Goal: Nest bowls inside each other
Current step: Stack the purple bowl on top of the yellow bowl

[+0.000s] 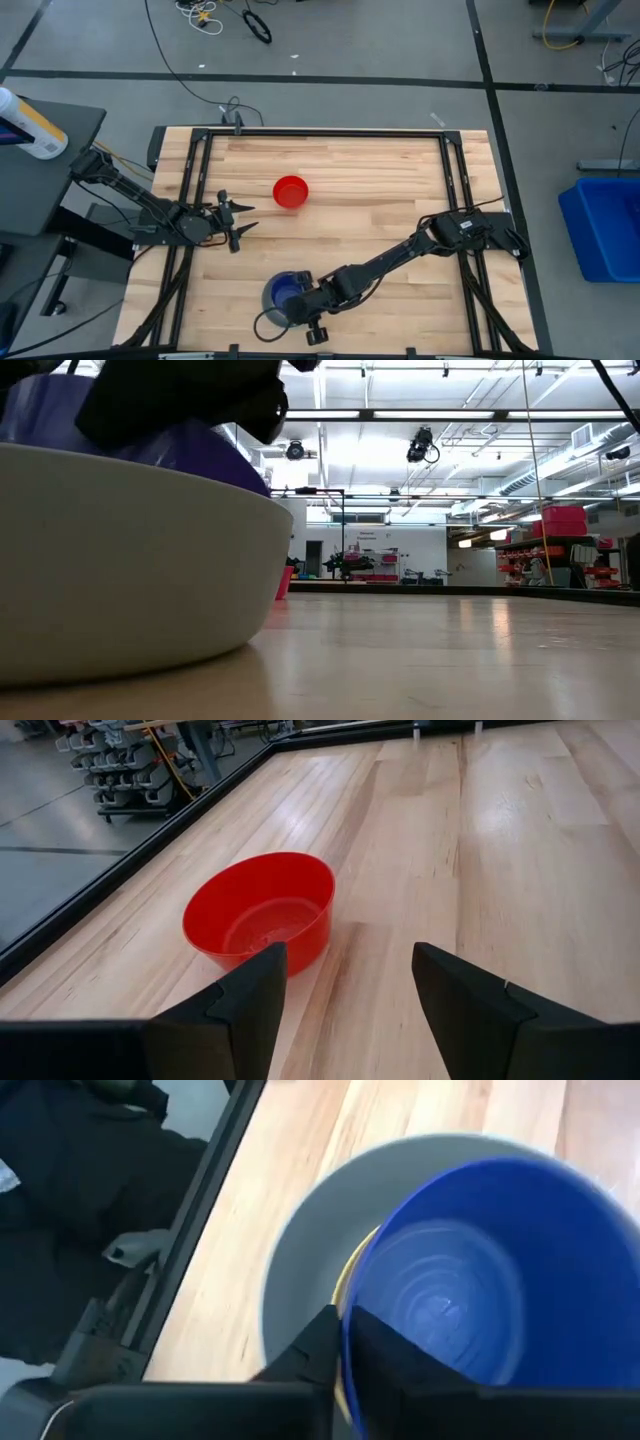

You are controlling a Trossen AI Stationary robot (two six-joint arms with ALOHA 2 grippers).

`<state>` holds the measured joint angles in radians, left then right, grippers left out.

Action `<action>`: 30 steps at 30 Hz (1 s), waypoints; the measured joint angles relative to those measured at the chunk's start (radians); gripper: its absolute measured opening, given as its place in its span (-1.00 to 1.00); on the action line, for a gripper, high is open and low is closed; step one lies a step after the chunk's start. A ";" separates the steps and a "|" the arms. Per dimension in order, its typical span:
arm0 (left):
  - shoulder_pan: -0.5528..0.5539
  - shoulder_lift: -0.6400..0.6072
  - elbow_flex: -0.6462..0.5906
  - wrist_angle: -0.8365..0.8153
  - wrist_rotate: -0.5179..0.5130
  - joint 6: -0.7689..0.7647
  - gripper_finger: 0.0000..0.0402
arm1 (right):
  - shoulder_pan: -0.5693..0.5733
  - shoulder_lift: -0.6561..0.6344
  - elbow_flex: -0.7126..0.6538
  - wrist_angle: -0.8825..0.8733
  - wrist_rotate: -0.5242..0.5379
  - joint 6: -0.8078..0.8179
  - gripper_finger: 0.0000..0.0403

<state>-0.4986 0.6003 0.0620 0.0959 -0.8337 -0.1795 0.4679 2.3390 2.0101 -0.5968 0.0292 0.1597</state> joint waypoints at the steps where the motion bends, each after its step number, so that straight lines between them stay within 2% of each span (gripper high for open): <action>1: 0.000 0.000 0.000 0.000 0.000 0.000 0.12 | 0.000 0.000 0.004 0.002 0.000 0.000 -0.73; 6: 0.000 0.000 0.000 0.000 0.000 0.000 0.12 | -0.003 0.000 0.040 -0.030 0.017 0.006 -0.36; 10: 0.000 0.000 0.000 0.000 0.000 0.000 0.12 | -0.002 0.000 0.072 -0.050 0.085 0.012 -0.24; 13: 0.000 0.000 0.000 0.000 0.000 0.000 0.12 | 0.002 0.000 0.077 -0.051 0.098 0.012 -0.32; 21: 0.000 0.000 0.000 0.000 0.001 0.000 0.12 | 0.009 0.000 0.078 -0.059 0.033 0.020 -0.69; 30: 0.000 0.000 0.000 0.000 0.001 0.000 0.12 | 0.009 0.013 0.078 -0.080 0.011 0.035 -0.73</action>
<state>-0.4984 0.6003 0.0620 0.0959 -0.8330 -0.1799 0.4770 2.3516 2.0880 -0.6765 0.0399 0.1944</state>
